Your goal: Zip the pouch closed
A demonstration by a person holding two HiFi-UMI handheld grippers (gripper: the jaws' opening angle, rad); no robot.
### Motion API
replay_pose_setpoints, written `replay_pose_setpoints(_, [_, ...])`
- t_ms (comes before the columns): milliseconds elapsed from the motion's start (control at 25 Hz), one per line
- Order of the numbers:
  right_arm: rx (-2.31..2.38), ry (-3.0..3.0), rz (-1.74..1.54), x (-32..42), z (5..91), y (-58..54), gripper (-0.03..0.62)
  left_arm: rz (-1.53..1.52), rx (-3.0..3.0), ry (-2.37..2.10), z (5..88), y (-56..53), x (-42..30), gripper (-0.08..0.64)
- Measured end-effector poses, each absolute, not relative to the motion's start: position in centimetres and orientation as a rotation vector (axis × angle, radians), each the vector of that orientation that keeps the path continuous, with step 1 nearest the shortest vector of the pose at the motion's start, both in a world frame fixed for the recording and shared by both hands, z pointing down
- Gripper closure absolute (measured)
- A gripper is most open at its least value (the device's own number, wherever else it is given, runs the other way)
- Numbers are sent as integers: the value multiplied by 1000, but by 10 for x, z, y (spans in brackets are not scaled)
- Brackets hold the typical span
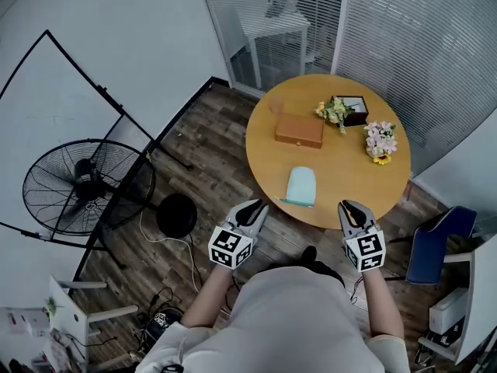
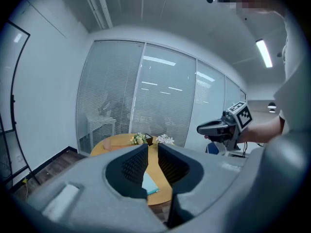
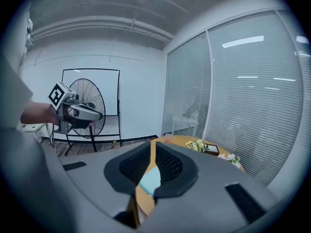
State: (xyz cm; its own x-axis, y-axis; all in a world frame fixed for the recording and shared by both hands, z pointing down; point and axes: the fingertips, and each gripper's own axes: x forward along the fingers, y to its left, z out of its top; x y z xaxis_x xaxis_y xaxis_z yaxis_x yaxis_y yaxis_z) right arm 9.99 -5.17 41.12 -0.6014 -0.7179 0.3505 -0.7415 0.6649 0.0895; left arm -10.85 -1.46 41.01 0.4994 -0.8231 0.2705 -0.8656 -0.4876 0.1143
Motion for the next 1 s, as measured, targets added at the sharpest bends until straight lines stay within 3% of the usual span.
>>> replay_pose_setpoints(320, [1200, -2555, 79, 110, 402, -34, 588, 263, 2550, -1421, 402, 0, -95, 519])
replay_pose_setpoints(1000, [1090, -2672, 61, 149, 379, -24, 589, 181, 2511, -1532, 377, 19, -50, 541])
